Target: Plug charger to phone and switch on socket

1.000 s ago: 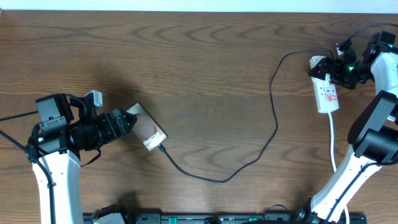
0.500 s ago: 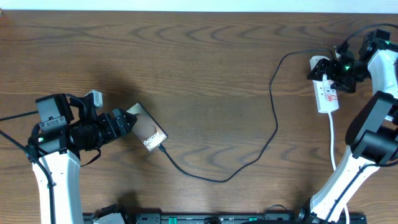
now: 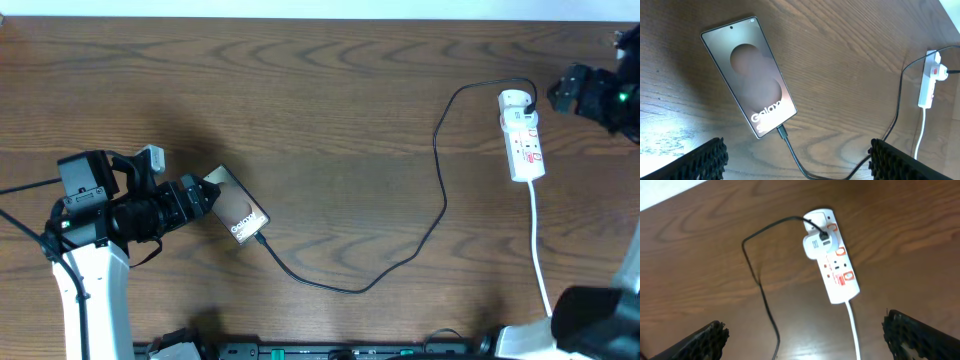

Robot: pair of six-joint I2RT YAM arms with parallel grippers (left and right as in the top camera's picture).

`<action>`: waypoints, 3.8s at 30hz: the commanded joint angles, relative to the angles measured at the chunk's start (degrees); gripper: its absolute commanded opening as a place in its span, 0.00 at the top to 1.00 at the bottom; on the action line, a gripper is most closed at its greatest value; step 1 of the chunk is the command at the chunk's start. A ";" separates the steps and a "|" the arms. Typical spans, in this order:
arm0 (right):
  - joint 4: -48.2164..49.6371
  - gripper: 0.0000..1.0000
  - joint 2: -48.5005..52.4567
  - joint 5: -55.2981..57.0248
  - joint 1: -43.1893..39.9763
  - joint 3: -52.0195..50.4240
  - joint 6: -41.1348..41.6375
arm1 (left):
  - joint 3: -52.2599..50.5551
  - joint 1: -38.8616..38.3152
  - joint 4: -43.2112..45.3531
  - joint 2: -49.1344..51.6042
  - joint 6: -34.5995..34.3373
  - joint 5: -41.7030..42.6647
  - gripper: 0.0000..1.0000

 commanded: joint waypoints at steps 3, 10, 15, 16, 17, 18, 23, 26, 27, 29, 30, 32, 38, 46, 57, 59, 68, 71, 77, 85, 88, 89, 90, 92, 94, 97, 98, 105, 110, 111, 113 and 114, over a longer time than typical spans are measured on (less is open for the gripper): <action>-2.69 0.01 -2.29 0.63 0.24 0.24 0.90 | -0.48 0.31 -0.11 0.11 0.74 -0.74 0.10; -3.04 0.01 -2.25 0.63 0.24 0.22 0.90 | -0.48 0.31 -0.11 0.11 0.74 -0.74 0.10; -3.04 0.01 -2.25 0.59 0.24 0.22 0.90 | -0.48 0.31 -0.11 0.11 0.72 -0.72 0.10; -3.04 0.01 -2.25 0.61 0.24 0.22 0.90 | -0.48 0.31 -0.13 0.11 0.74 -0.72 0.10; -3.04 0.01 -2.25 0.61 0.24 0.22 0.90 | -0.48 0.31 -0.13 0.11 0.74 -0.72 0.10; -3.04 0.01 -2.25 0.61 0.24 0.22 0.90 | -0.48 0.31 -0.11 0.11 0.74 -0.72 0.10; -3.04 0.01 -2.25 0.61 0.24 0.22 0.90 | -0.48 0.31 -0.11 0.11 0.74 -0.72 0.10; -3.04 0.01 -2.25 0.61 0.24 0.22 0.87 | -0.48 0.31 -0.13 0.11 0.74 -0.72 0.10; -3.04 0.01 -2.25 0.61 0.24 0.22 0.87 | -0.48 0.31 -0.11 0.11 0.74 -0.72 0.10; -3.04 0.01 -2.25 0.61 0.24 0.22 0.87 | -0.48 0.31 -0.11 0.11 0.74 -0.74 0.10; -3.04 0.01 -2.25 0.61 0.24 0.22 0.87 | -0.48 0.31 -0.11 0.11 0.74 -0.72 0.10; -3.04 0.01 -2.25 0.61 0.24 0.22 0.87 | -0.48 0.31 -0.11 0.11 0.74 -0.72 0.10; -3.04 0.01 -2.25 0.61 0.24 0.22 0.87 | -0.48 0.31 -0.11 0.11 0.74 -0.72 0.10; -3.04 0.01 -2.25 0.61 0.24 0.22 0.87 | -0.48 0.31 -0.13 0.13 0.74 -0.72 0.10; -3.04 0.01 -2.25 0.61 0.24 0.22 0.87 | -4.02 -7.78 2.60 -10.12 0.70 -9.77 0.10; -3.04 0.01 -2.25 0.63 0.24 0.22 0.87 | -6.73 -11.65 5.90 -14.60 0.70 -12.85 0.10; -3.04 0.01 -2.25 0.61 0.24 0.22 0.87 | -23.50 -19.32 24.22 -39.21 -0.61 -17.00 0.10; -3.04 0.01 -2.25 0.61 0.24 0.22 0.87 | -29.22 -19.32 34.03 -46.18 -0.59 -17.03 0.10; -3.04 0.01 -2.25 0.63 0.24 0.22 0.87 | -40.54 -17.57 55.67 -59.32 -0.57 -17.27 0.10; -3.04 0.01 -2.25 0.61 0.24 0.22 0.87 | -48.28 -15.74 68.94 -65.42 -0.33 -20.57 0.10; -3.04 0.01 -2.25 0.61 0.24 0.22 0.87 | -48.52 -15.69 68.22 -65.42 -0.33 -22.58 0.10; -3.04 0.01 -2.25 0.61 0.24 0.22 0.87 | -48.52 -15.69 67.32 -65.44 -0.33 -23.43 0.10; -3.04 0.01 -2.25 0.63 0.24 0.22 0.87 | -48.52 -15.69 66.40 -65.42 -0.33 -24.17 0.10; -3.04 0.01 -2.25 0.61 0.24 0.22 0.87 | -48.54 -15.65 61.75 -65.42 -0.35 -26.97 0.10; -3.04 0.01 -2.25 0.61 0.24 0.22 0.87 | -48.54 -15.54 58.69 -65.44 -0.33 -28.35 0.10; -3.04 0.01 -2.25 0.61 0.24 0.22 0.87 | -48.54 -15.54 54.38 -65.44 -0.33 -29.05 0.11; -3.04 0.01 -2.25 0.61 0.24 0.22 0.87 | -48.54 -15.54 52.98 -65.44 -0.33 -29.16 0.10; -3.04 0.01 -2.25 0.61 0.24 0.22 0.87 | -48.59 -15.54 42.82 -65.44 -0.35 -29.22 0.10; -3.04 0.01 -2.25 0.61 0.24 0.22 0.87 | -48.59 -15.54 37.90 -65.44 -0.33 -29.27 0.10; -3.04 0.01 -2.25 0.61 0.24 0.22 0.87 | -48.59 -15.54 37.99 -65.44 -0.33 -29.53 0.10; -3.04 0.01 -2.25 0.61 0.24 0.22 0.87 | -48.59 -15.54 37.97 -65.44 -0.35 -29.44 0.10; -3.04 0.01 -2.25 0.61 0.24 0.22 0.87 | -48.59 -15.54 37.97 -65.44 -0.35 -29.42 0.10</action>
